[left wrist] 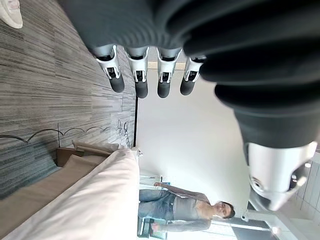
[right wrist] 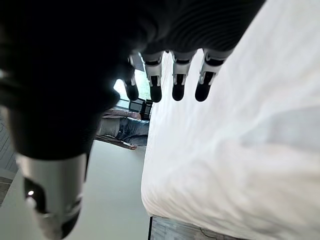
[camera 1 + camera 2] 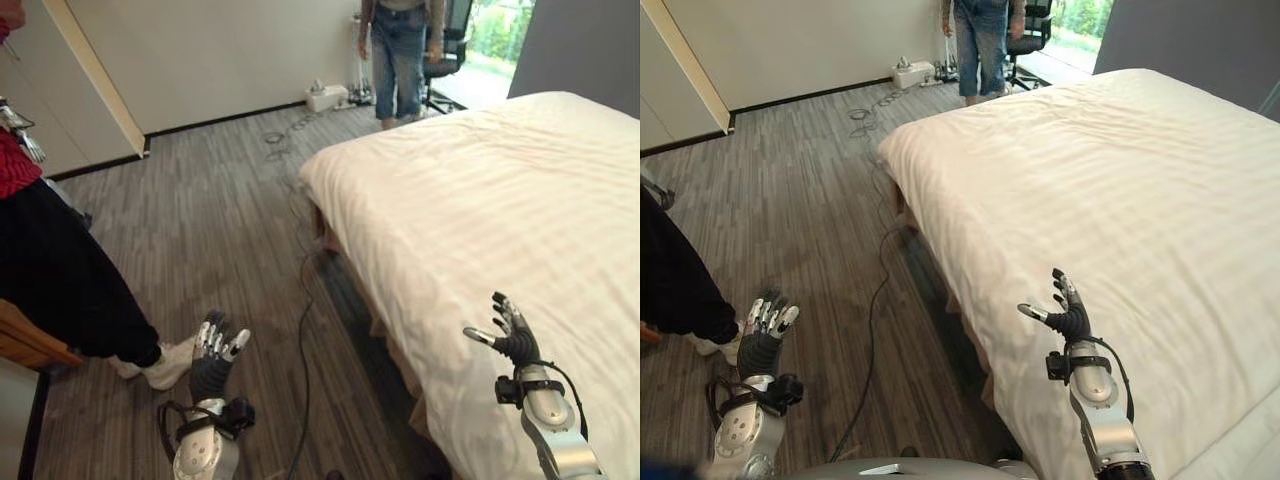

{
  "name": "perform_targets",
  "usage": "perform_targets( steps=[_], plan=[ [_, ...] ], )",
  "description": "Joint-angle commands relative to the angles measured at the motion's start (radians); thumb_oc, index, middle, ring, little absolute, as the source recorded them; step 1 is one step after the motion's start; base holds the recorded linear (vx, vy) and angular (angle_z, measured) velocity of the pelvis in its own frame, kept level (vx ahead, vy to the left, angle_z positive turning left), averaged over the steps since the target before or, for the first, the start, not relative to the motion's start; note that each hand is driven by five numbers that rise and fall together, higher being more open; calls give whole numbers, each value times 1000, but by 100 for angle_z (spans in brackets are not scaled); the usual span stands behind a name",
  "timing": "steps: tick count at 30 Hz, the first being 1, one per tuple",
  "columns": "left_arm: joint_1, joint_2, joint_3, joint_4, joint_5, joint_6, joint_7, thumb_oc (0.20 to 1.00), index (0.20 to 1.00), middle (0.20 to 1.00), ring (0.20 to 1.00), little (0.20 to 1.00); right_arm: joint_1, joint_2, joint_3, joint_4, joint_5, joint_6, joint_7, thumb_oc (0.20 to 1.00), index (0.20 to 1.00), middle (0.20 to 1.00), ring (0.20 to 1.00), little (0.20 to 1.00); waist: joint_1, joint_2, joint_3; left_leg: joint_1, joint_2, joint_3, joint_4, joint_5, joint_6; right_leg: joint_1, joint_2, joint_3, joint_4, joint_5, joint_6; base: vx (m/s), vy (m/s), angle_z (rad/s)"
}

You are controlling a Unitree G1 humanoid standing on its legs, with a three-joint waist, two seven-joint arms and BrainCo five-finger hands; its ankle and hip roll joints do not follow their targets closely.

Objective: Making the bed.

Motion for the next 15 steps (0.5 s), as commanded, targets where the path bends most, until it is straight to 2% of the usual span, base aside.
perform_targets(
  steps=[1,15],
  plan=[
    [-79,67,14,-44,-13,-51,18,1000,1000,1000,1000,1000,-107,31,3,-48,-10,-69,-14,1000,1000,1000,1000,1000,5,-38,50,76,0,-9,19,-172,19,37,-80,-18,85,-152,25,0,0,0],
    [-78,83,4,-9,-61,-48,26,1000,1000,1000,1000,1000,-222,-15,104,-68,-12,-69,-11,1000,1000,1000,1000,1000,5,-40,68,100,2,-2,26,-175,16,53,-83,-4,97,-171,16,-11,-6,0]
  ],
)
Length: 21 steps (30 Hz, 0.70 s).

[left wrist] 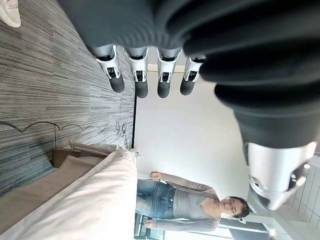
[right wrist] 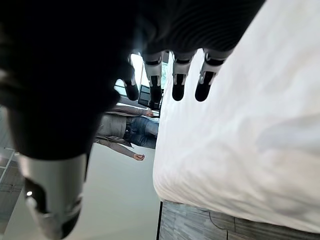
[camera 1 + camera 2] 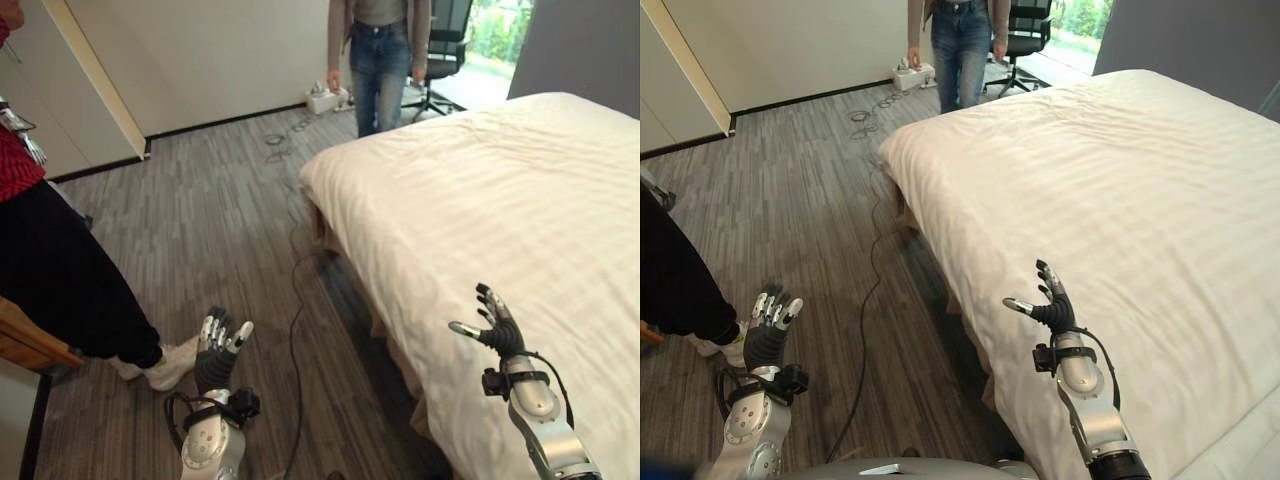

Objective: Making the bed.

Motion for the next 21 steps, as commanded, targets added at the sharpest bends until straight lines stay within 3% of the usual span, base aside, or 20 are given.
perform_targets(
  steps=[1,21],
  plan=[
    [-66,82,11,-19,-57,-47,9,1000,1000,1000,1000,1000,-139,-8,19,-73,-1,-63,9,1000,1000,1000,1000,1000,7,-41,71,97,5,-2,26,-182,11,50,-81,-5,97,-175,16,-3,0,-3],
    [-37,92,16,-8,-64,-24,-36,1000,1000,1000,1000,1000,-90,5,-18,-105,-8,-60,16,1000,1000,1000,1000,1000,9,-44,82,105,3,-7,29,-189,13,70,-85,-12,83,-175,15,0,0,0]
  ],
)
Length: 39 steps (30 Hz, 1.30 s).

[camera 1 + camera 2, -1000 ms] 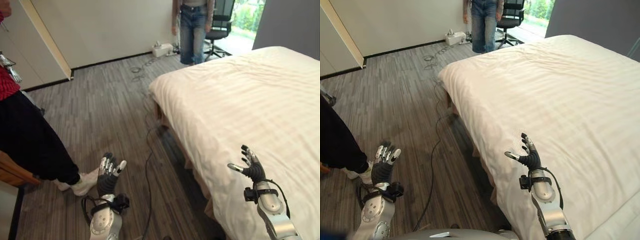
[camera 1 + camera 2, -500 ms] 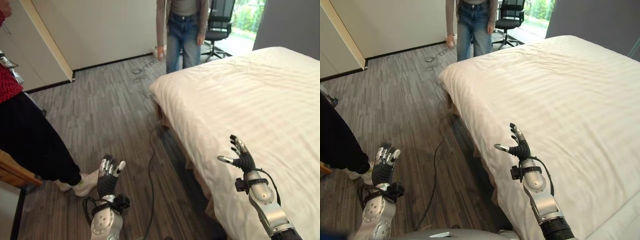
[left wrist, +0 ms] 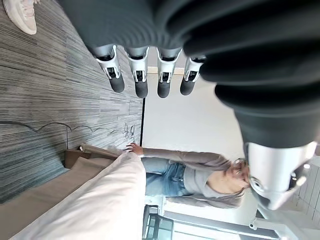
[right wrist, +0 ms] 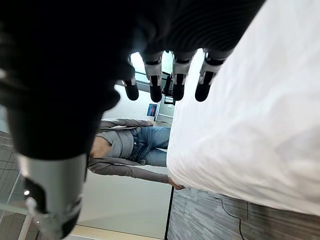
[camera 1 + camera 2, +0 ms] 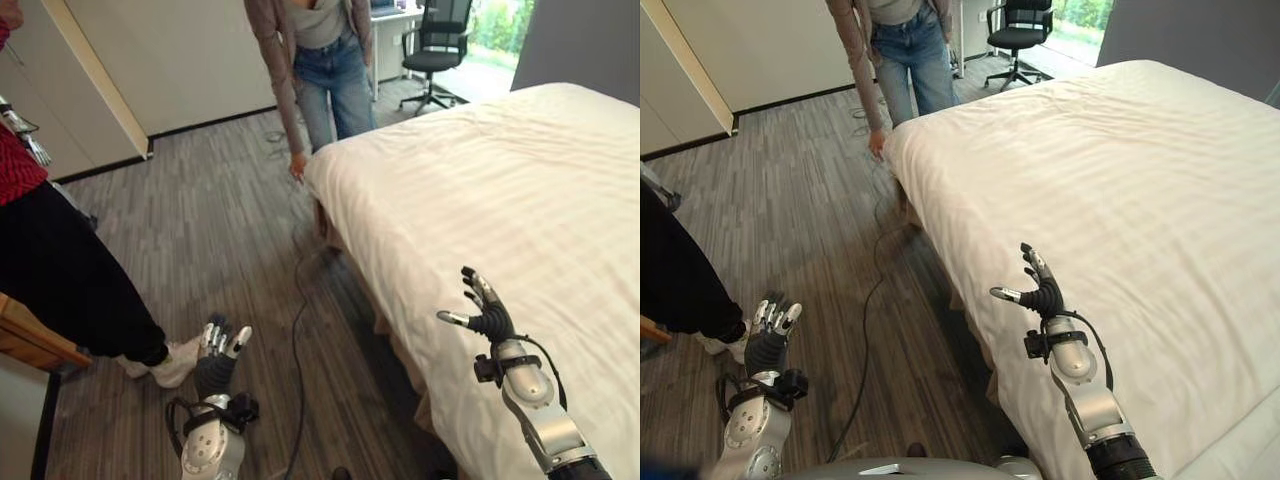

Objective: Making the bed.

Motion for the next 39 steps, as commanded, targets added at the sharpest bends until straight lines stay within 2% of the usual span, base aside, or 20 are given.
perform_targets(
  steps=[1,37,38,39],
  plan=[
    [-50,93,17,-36,-24,-28,-7,1000,1000,1000,1000,1000,-66,44,-41,-61,-3,-61,0,1000,1000,1000,1000,1000,9,-60,50,91,8,-6,29,-182,16,53,-80,-11,83,-174,13,0,0,0],
    [-62,96,21,-12,-23,-14,-15,1000,1000,1000,1000,1000,-50,65,-50,-18,5,-52,5,1000,1000,1000,1000,1000,-2,-72,41,87,9,-2,21,-185,21,36,-74,2,86,-168,14,-3,1,0],
    [-143,72,-11,172,77,11,-12,1000,1000,1000,1000,1000,-116,-92,42,2,-63,-53,63,1000,1000,1000,1000,1000,-14,-62,30,-61,-46,-101,13,-112,-9,-23,34,174,20,-164,-24,5,-14,-5],
    [-148,69,-12,185,85,12,-8,1000,1000,1000,1000,1000,-120,-91,43,3,-72,-53,61,1000,1000,1000,1000,1000,-14,-63,32,-60,-46,-101,13,-113,-9,-22,35,173,21,-165,-25,15,-18,-4]
  ],
)
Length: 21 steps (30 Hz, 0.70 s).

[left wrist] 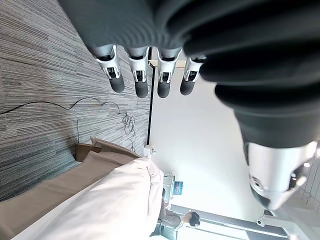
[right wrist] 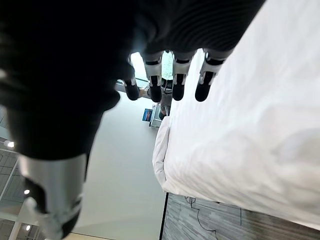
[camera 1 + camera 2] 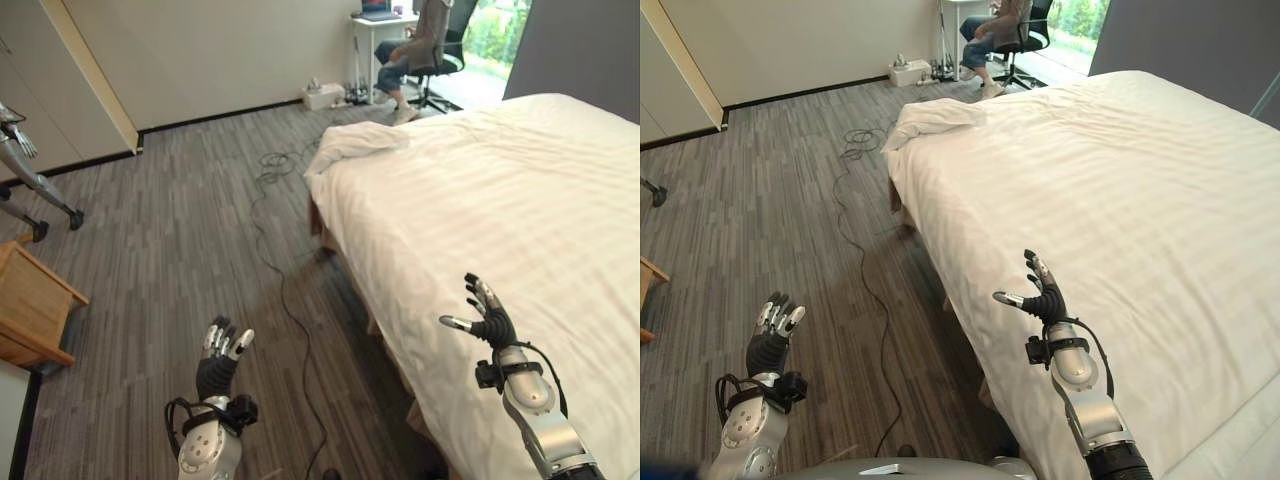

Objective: Making the bed.

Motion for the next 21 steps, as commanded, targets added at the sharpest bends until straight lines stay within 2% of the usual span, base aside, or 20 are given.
perform_targets(
  steps=[1,8,17,19,20,21],
  plan=[
    [-126,45,-6,122,61,-16,10,1000,1000,1000,1000,1000,-147,-80,42,-3,-58,-54,37,1000,1000,1000,1000,1000,-13,-28,52,-41,-42,-99,13,-113,-9,-2,22,130,21,-162,-30,13,-33,-4],
    [-113,62,13,102,70,-21,13,1000,1000,1000,1000,1000,-154,-88,38,-19,-72,-52,33,1000,1000,1000,1000,1000,-9,-28,57,-34,-41,-108,13,-117,-7,2,22,134,22,-169,-31,11,-24,4],
    [-191,205,73,-64,205,-63,78,1000,1000,1000,1000,1000,-171,-104,38,-14,-37,-70,30,1000,1000,1000,1000,1000,4,-29,82,-41,-36,-141,33,-115,-12,-24,42,144,91,-217,-53,10,-66,16],
    [-202,225,80,-85,234,-66,85,1000,1000,1000,1000,1000,-181,-107,42,-18,-38,-74,28,1000,1000,1000,1000,1000,7,-34,99,-66,-34,-142,99,-136,-16,-23,39,143,90,-215,-57,-15,-96,14],
    [-204,240,90,-106,277,-63,91,1000,1000,1000,1000,1000,-182,-110,39,-23,-40,-77,29,1000,1000,1000,1000,1000,8,-39,114,-95,-30,-137,175,-154,-27,-19,36,142,86,-216,-62,-93,-233,7],
    [-210,245,119,-173,238,-92,108,1000,1000,1000,1000,1000,-165,-127,1,-40,1,-94,17,1000,1000,1000,1000,1000,27,-59,179,-285,-4,-107,495,-61,-96,15,25,118,74,-219,-94,-84,-282,25]
  ],
)
